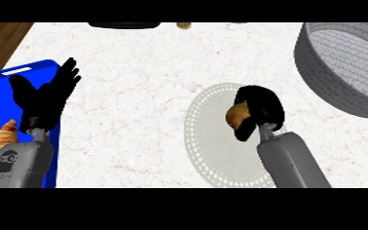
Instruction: Pick the pear from the placemat and place it in the basket
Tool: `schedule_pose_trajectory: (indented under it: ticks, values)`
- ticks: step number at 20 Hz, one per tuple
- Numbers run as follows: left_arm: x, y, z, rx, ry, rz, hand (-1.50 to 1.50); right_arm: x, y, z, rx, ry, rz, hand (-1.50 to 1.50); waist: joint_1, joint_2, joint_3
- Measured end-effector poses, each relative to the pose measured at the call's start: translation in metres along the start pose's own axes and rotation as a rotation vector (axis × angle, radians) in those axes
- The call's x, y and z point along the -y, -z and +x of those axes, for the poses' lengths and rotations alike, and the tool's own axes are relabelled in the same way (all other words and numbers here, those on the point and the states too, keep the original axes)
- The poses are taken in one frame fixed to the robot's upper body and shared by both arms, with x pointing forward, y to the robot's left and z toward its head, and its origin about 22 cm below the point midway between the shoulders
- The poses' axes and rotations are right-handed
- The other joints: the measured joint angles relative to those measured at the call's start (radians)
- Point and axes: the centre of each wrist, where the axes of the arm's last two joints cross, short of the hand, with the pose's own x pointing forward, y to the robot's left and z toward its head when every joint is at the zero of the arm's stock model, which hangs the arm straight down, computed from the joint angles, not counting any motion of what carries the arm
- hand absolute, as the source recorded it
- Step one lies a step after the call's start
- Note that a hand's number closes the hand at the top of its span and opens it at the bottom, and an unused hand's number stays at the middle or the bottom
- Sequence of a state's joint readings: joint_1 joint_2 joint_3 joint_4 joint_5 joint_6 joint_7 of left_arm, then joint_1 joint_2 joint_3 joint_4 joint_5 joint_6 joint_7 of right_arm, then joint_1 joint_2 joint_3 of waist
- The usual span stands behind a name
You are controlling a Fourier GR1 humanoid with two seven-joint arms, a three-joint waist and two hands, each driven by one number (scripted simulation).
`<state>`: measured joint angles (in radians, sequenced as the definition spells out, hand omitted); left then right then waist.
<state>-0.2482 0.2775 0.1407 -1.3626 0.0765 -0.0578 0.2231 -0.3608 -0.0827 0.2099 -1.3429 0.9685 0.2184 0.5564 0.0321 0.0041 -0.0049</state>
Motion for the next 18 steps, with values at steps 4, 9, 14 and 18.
schedule_pose_trajectory:
  ticks: [4,9,14,18]
  values:
    - [0.015,0.005,0.009,0.018,0.001,-0.038,0.00,0.018,0.019,0.033,-0.160,0.152,-0.097,1.50,0.038,0.012,0.005]
    - [0.021,0.011,0.015,0.026,0.011,-0.059,0.00,0.040,0.032,0.074,-0.202,0.364,-0.239,1.50,0.060,0.017,0.006]
    - [0.021,0.011,0.015,0.026,0.012,-0.068,0.00,0.069,0.029,0.115,-0.090,0.526,-0.472,1.50,0.068,0.015,0.006]
    - [0.019,0.007,0.007,0.013,0.009,-0.049,0.00,0.092,0.028,0.151,-0.042,0.538,-0.621,1.50,0.047,0.009,0.004]
